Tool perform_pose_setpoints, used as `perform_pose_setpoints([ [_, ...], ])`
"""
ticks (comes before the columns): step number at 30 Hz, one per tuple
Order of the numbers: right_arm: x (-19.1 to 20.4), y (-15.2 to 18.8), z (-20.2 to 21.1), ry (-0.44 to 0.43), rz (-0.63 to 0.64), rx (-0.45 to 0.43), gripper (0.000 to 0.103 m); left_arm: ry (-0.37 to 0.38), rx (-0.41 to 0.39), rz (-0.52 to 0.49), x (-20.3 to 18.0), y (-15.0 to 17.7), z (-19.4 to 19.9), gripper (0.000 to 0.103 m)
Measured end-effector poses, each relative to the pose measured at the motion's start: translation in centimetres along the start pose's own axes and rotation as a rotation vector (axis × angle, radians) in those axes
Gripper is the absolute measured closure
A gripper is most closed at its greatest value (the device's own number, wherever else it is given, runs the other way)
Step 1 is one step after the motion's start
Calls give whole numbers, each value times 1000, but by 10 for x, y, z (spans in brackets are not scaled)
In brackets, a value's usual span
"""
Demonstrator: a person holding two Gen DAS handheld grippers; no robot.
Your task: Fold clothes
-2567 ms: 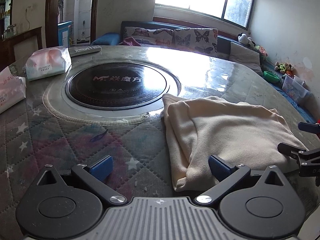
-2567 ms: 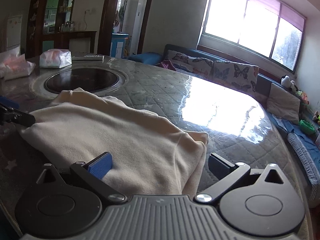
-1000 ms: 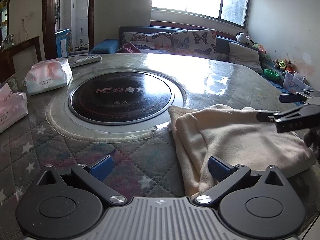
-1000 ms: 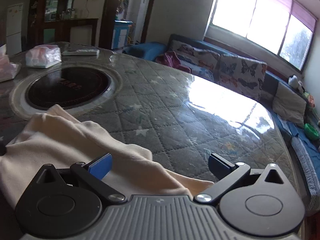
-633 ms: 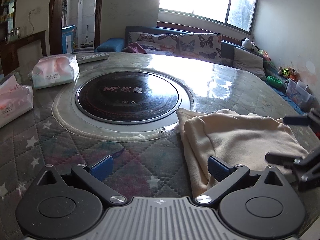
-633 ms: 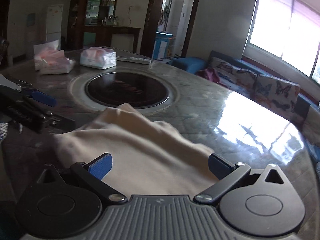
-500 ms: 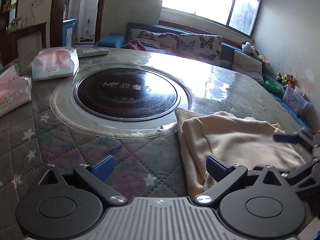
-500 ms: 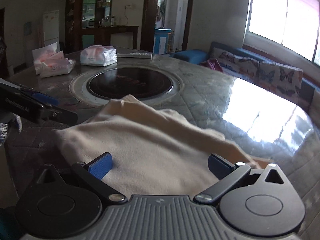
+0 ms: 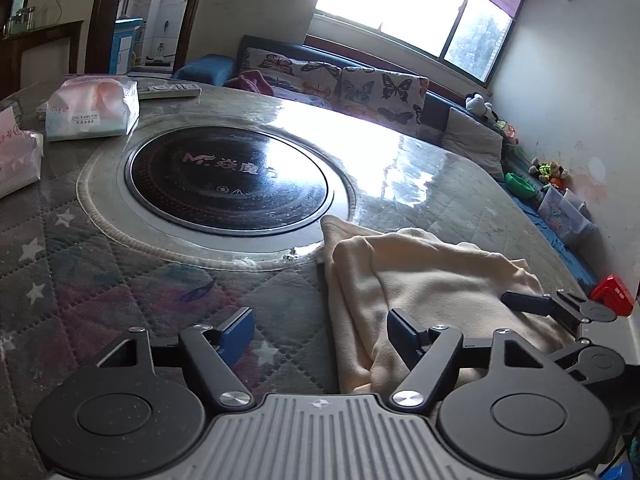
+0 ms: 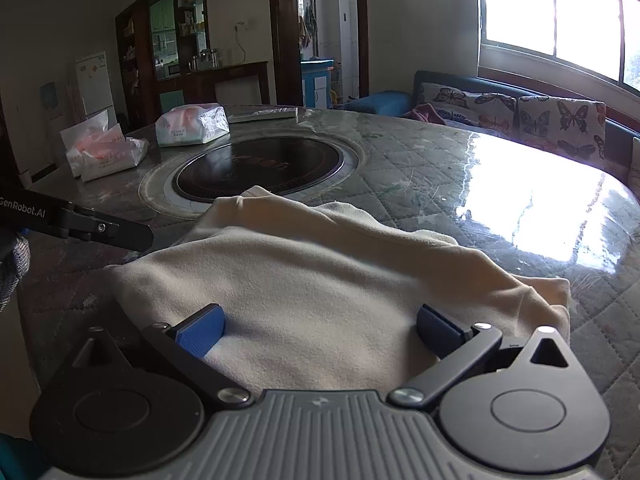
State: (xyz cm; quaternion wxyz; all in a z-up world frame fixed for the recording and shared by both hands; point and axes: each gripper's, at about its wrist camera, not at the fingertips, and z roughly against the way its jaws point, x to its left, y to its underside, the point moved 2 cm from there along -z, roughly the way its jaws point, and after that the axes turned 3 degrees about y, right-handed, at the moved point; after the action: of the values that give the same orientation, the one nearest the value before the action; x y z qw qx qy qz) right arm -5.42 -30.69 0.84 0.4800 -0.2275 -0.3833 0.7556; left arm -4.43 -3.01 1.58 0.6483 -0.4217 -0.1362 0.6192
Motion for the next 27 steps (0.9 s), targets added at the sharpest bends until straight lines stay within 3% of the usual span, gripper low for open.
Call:
perform_pose_setpoints([
  [11, 6, -9, 2, 20, 22, 35, 0, -26, -26, 21, 10, -6, 7, 26],
  [16, 31, -20, 15, -19, 137, 38, 4, -17, -40, 30, 15, -9, 11, 26],
  [21, 70, -26, 21, -83, 287, 49, 17, 27, -31, 45, 15, -8, 9, 28],
  [25, 97, -28, 17, -121, 396, 55, 26, 59, -24, 62, 16, -8, 8, 37],
  [27, 108, -27, 14, -136, 453, 62, 36, 76, -16, 83, 19, -9, 7, 42],
])
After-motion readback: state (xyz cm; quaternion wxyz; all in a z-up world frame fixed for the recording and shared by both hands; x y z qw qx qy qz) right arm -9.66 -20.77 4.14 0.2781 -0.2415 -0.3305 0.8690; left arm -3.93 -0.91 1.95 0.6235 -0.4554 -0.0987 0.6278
